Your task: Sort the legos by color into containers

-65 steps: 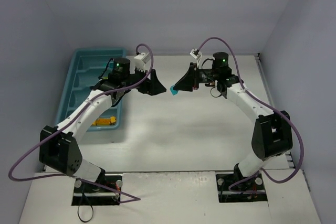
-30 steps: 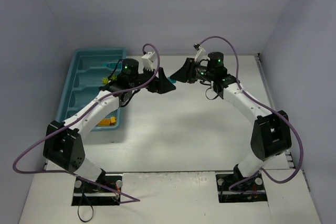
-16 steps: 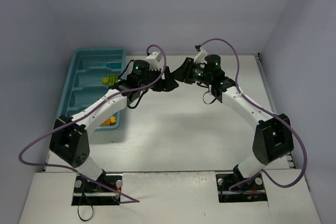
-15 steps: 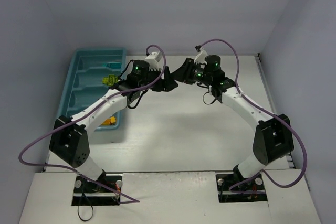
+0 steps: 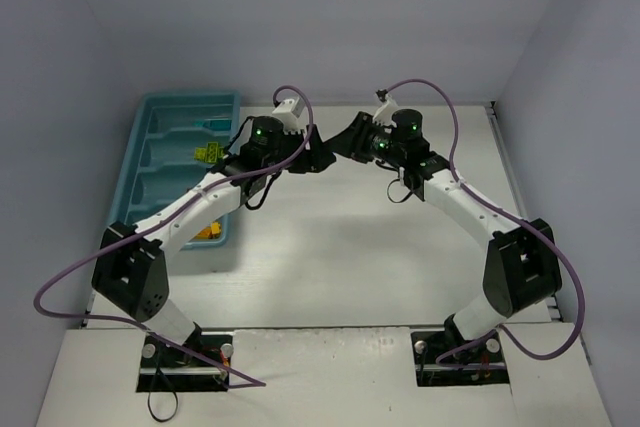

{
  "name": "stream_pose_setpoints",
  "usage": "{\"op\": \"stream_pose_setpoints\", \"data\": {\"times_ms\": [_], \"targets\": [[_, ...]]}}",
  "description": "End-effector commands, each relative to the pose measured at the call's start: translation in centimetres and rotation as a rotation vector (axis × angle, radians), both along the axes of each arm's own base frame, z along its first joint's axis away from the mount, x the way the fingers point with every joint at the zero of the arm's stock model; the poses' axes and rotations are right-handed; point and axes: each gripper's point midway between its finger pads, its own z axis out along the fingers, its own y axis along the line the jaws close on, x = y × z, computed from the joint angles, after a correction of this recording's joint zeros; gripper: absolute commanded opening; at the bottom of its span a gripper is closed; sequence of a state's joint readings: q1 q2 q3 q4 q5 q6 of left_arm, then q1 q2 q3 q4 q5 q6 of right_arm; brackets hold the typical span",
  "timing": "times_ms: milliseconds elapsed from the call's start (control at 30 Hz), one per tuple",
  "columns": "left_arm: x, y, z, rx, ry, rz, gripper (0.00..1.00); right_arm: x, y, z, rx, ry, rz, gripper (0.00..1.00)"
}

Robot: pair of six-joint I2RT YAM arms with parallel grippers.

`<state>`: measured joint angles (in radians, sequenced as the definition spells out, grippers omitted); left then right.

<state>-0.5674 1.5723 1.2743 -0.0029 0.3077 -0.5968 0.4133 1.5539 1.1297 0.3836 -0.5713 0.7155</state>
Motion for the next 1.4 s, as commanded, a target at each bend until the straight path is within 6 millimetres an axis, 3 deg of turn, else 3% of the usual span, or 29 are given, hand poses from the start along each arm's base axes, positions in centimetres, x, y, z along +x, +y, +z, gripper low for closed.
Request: {"op": "stream_pose_setpoints", "data": {"times_ms": [0, 400, 967, 1167, 1267, 1367], "targets": [[0.6, -0.3, 6.9, -0.146, -0.170, 0.026, 0.56, -1.2, 0.6, 4.3, 0.083, -0.107, 0.034, 0.00], [0.7, 0.4, 8.2, -0.187, -0.246, 0.078, 0.52, -1.3, 0.6, 3.8, 0.103, -0.079, 0.019, 0.00], [0.3, -1.6, 9.1, -0.238, -0.284, 0.023, 0.41, -2.0, 1.4, 3.4, 0.142, -0.044, 0.051, 0.00], [0.6, -1.5, 8.8, -0.215, -0.291, 0.039, 0.29, -2.3, 1.6, 2.7, 0.136, -0.021, 0.060, 0.00], [0.5, -1.0, 8.7, -0.203, -0.299, 0.055, 0.15, -2.4, 1.5, 2.1, 0.127, -0.004, 0.058, 0.00], [0.5, -0.5, 8.3, -0.180, -0.294, 0.069, 0.07, -2.4, 1.5, 1.9, 0.123, -0.003, 0.057, 0.02]]}}
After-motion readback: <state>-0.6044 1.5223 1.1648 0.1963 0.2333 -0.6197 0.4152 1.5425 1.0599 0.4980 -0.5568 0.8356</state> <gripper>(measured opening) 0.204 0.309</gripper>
